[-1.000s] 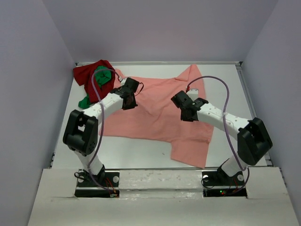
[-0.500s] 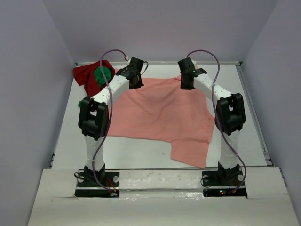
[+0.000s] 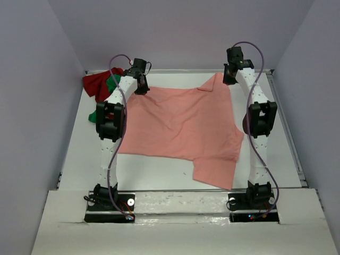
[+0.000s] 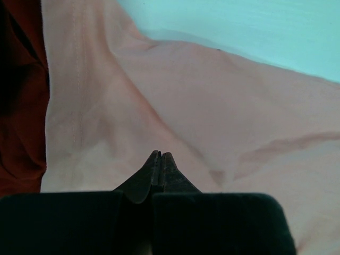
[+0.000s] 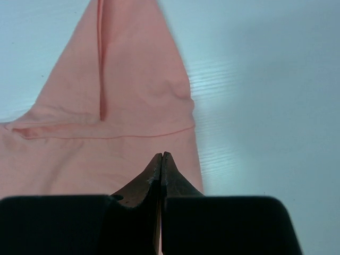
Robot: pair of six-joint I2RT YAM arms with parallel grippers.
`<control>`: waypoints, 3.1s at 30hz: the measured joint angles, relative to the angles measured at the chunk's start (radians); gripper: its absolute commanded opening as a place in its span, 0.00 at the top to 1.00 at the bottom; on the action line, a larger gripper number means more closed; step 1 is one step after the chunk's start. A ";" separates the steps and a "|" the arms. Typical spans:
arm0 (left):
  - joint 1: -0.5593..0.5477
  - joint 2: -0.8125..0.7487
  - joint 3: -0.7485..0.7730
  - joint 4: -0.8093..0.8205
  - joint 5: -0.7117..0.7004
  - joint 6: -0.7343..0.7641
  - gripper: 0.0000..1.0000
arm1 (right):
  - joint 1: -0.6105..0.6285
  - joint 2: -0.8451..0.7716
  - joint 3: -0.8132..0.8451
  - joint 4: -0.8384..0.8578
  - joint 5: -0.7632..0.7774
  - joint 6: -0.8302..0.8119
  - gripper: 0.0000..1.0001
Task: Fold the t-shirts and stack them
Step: Flatten the tshirt out
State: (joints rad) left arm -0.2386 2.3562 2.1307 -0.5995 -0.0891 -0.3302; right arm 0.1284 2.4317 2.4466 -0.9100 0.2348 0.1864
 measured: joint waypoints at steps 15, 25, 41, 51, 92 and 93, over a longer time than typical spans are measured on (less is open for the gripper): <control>-0.003 0.051 0.048 -0.027 0.108 0.003 1.00 | -0.003 -0.034 -0.343 0.030 -0.085 0.028 1.00; -0.002 0.154 0.126 -0.045 0.153 -0.020 1.00 | -0.003 -0.067 -0.414 0.080 -0.100 0.040 1.00; 0.006 0.219 0.215 -0.017 0.243 -0.038 1.00 | -0.003 0.179 0.020 0.011 -0.125 -0.016 1.00; 0.023 0.233 0.234 0.007 0.296 -0.034 1.00 | -0.014 0.251 0.150 0.054 -0.183 -0.081 1.00; -0.028 -0.588 -0.915 0.040 -0.221 -0.122 0.65 | 0.313 -1.386 -1.472 -0.060 0.080 0.522 0.55; -0.027 -0.618 -0.941 0.043 -0.206 -0.132 0.65 | 0.347 -1.396 -1.472 -0.081 0.076 0.563 0.56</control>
State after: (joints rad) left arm -0.2661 1.7386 1.1900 -0.5564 -0.2947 -0.4625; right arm 0.4755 1.0355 0.9741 -0.9913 0.3107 0.7490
